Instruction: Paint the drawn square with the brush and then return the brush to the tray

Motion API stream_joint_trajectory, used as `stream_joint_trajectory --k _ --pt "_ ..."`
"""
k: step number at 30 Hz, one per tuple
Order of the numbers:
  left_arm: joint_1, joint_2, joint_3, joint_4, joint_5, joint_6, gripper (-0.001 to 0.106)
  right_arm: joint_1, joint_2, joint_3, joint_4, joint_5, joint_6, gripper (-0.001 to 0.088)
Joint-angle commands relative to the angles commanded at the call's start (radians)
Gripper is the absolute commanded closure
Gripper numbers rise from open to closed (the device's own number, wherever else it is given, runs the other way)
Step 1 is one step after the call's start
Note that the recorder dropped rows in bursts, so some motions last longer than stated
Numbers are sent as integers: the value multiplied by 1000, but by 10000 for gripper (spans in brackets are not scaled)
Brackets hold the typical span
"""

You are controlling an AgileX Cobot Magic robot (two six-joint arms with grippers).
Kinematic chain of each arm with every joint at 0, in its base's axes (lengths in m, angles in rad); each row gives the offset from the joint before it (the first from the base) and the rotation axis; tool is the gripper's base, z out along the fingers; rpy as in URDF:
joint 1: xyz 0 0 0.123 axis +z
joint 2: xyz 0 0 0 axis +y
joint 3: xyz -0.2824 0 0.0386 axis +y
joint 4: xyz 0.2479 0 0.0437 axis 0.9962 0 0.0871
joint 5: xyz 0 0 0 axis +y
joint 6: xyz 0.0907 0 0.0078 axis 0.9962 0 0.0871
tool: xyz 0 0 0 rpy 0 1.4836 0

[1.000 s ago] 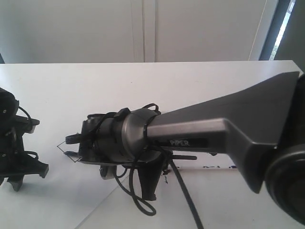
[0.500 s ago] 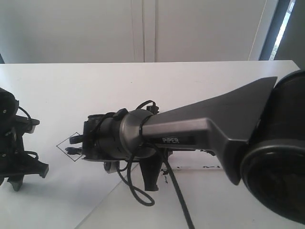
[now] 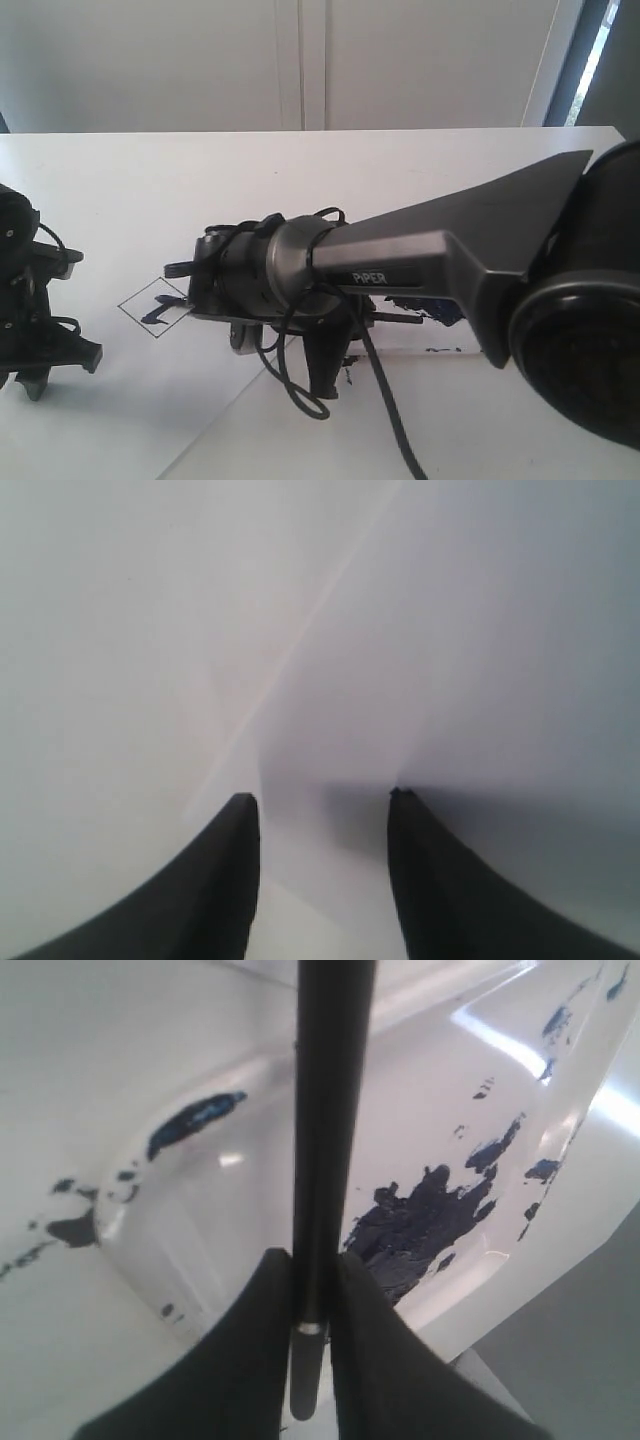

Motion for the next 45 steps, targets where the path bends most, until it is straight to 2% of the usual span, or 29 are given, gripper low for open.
stream_joint_trajectory --k 5,9,23,28,37,41,45 --pt "0 0 0 0 -2 0 574 54 0 0 15 0 -6 868" --pt "0 0 0 0 0 0 574 63 0 0 15 0 -6 868" --pt "0 0 0 0 11 0 574 -57 -2 40 7 0 0 868" --pt "0 0 0 0 11 -2 574 -63 -26 51 21 0 0 868" --pt "0 0 0 0 5 -4 574 -12 -55 51 101 0 -10 868" --pt "0 0 0 0 5 -4 574 17 -53 51 101 0 -21 868" --pt "0 0 0 0 11 -4 574 17 -53 51 98 0 -21 868"
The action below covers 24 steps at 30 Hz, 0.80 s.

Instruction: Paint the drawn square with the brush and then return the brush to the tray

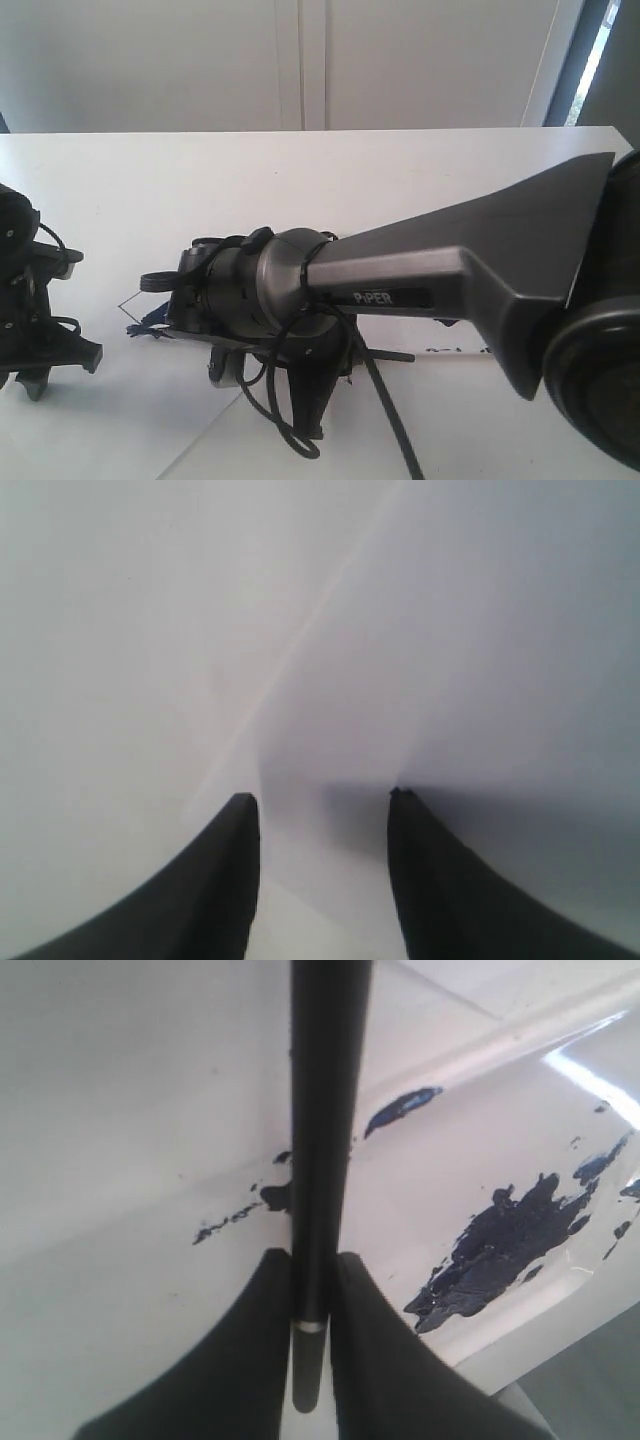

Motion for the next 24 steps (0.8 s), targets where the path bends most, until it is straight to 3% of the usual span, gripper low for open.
stream_joint_trajectory --k 15,24 --pt "0 0 0 0 2 0 574 -2 57 0 -88 0 6 868" --pt "0 0 0 0 2 0 574 -59 57 0 -88 0 26 868"
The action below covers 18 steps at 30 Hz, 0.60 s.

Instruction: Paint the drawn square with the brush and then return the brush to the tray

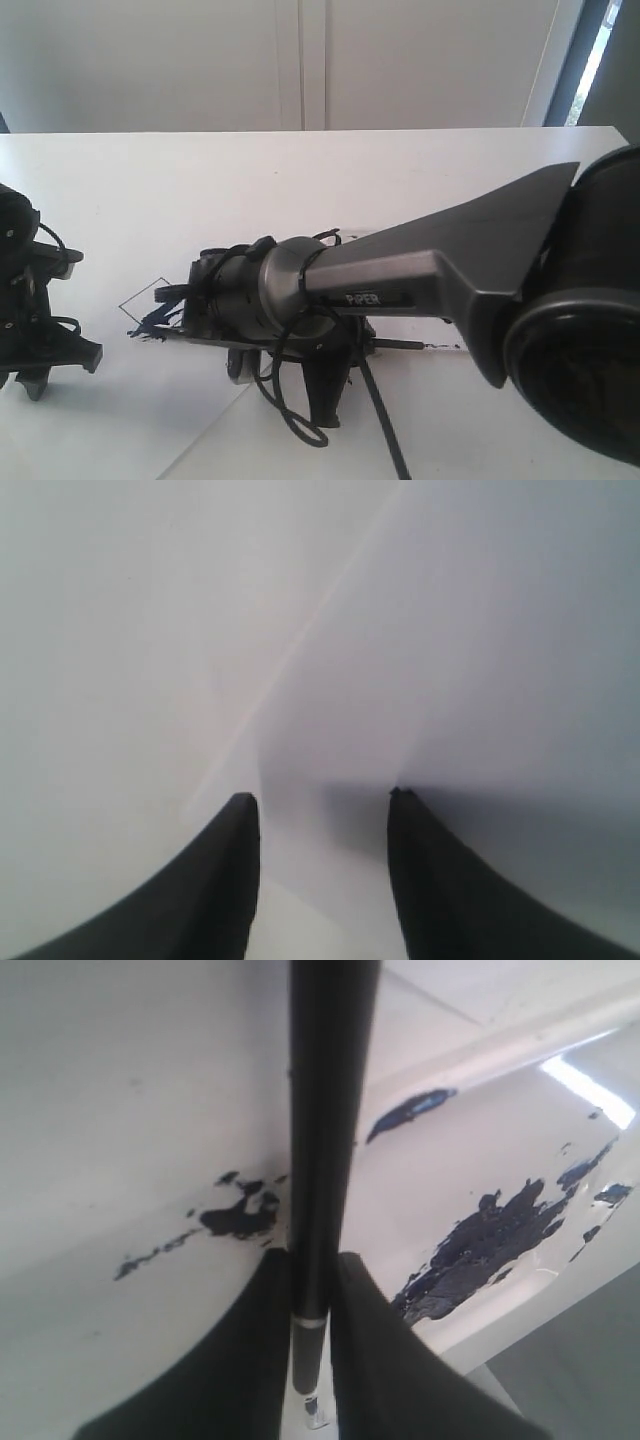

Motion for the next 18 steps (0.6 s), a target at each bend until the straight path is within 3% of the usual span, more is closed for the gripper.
stream_joint_trajectory --k 9,18 --pt "0 0 0 0 0 0 574 -25 0 0 32 0 2 868" --pt "0 0 0 0 -2 0 574 77 0 0 84 0 -5 868"
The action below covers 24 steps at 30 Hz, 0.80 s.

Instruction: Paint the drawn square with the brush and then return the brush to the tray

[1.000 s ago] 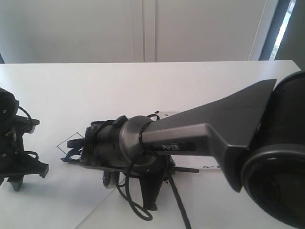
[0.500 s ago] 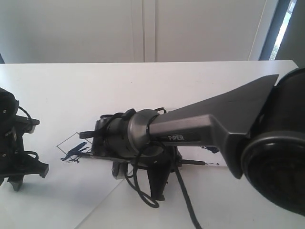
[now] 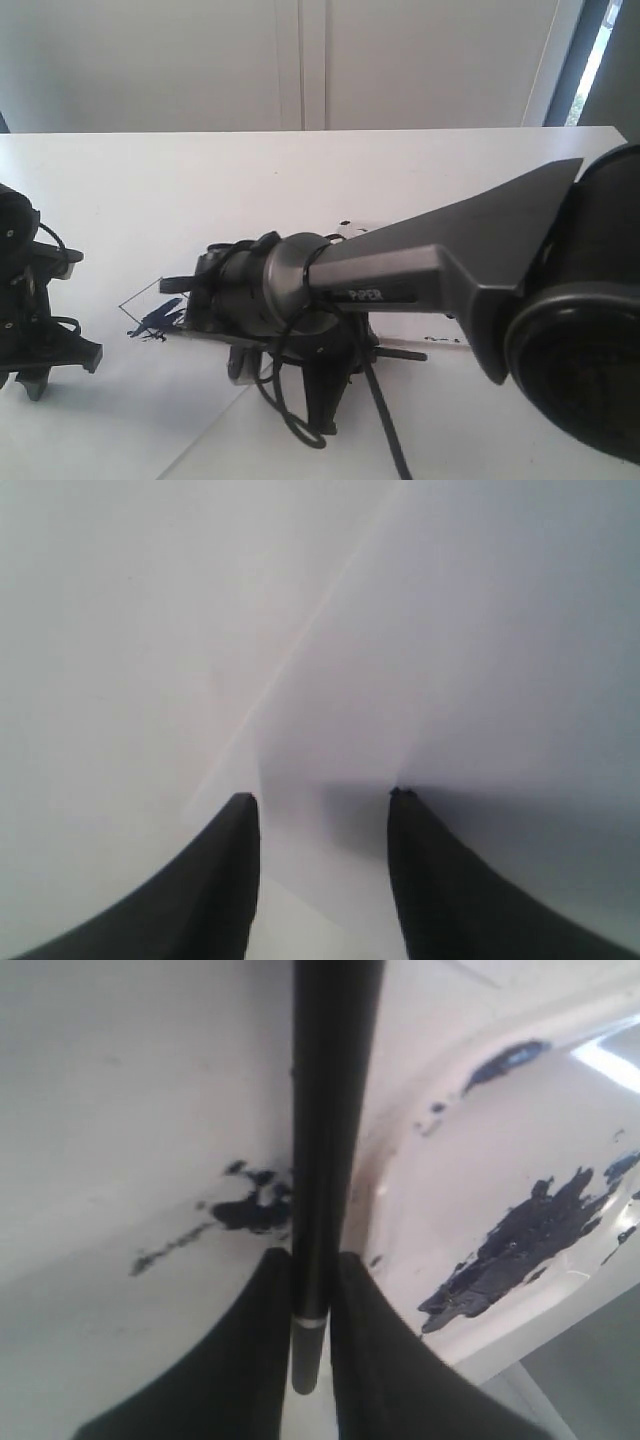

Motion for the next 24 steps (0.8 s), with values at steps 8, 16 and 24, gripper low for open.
stream_joint_trajectory --k 8,16,24 --pt "0 0 0 -11 12 0 574 8 0 0 -191 0 25 868" --pt "0 0 0 -38 8 0 574 -8 0 0 -577 0 74 868" --pt "0 0 0 -77 6 2 574 -8 16 0 -739 0 47 868"
